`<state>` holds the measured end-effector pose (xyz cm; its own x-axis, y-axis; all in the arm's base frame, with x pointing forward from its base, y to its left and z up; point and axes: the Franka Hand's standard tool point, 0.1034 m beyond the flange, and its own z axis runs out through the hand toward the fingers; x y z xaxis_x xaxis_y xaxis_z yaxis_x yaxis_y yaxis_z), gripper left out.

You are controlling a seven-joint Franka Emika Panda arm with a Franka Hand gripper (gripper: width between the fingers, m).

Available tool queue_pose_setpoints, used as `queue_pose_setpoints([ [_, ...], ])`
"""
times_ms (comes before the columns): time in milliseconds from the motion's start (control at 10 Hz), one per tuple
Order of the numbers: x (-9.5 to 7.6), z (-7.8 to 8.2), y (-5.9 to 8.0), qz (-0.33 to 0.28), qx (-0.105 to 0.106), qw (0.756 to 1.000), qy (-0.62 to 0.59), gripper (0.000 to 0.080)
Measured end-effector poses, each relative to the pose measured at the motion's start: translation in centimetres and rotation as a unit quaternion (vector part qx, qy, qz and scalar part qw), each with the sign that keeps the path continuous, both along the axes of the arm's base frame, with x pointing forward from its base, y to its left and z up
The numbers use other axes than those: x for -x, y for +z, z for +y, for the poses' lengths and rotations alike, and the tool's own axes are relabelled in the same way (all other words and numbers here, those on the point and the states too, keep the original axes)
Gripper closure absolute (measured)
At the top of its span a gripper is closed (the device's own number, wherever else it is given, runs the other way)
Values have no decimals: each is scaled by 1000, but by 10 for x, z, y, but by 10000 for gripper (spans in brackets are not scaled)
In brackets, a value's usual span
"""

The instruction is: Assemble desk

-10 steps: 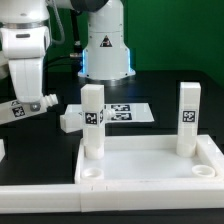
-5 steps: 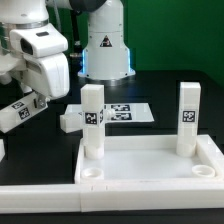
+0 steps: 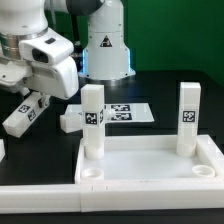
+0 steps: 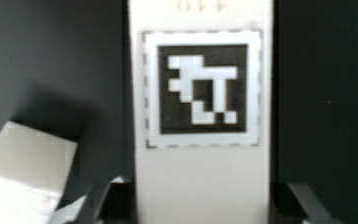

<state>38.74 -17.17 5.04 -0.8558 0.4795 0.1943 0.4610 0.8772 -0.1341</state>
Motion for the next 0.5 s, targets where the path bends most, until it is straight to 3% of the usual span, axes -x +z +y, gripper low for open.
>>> queue_pose_setpoints([
  [200,4,-5,-1,8,-4,998,66,514],
  [500,17,15,-21,78,-39,981,173,514],
])
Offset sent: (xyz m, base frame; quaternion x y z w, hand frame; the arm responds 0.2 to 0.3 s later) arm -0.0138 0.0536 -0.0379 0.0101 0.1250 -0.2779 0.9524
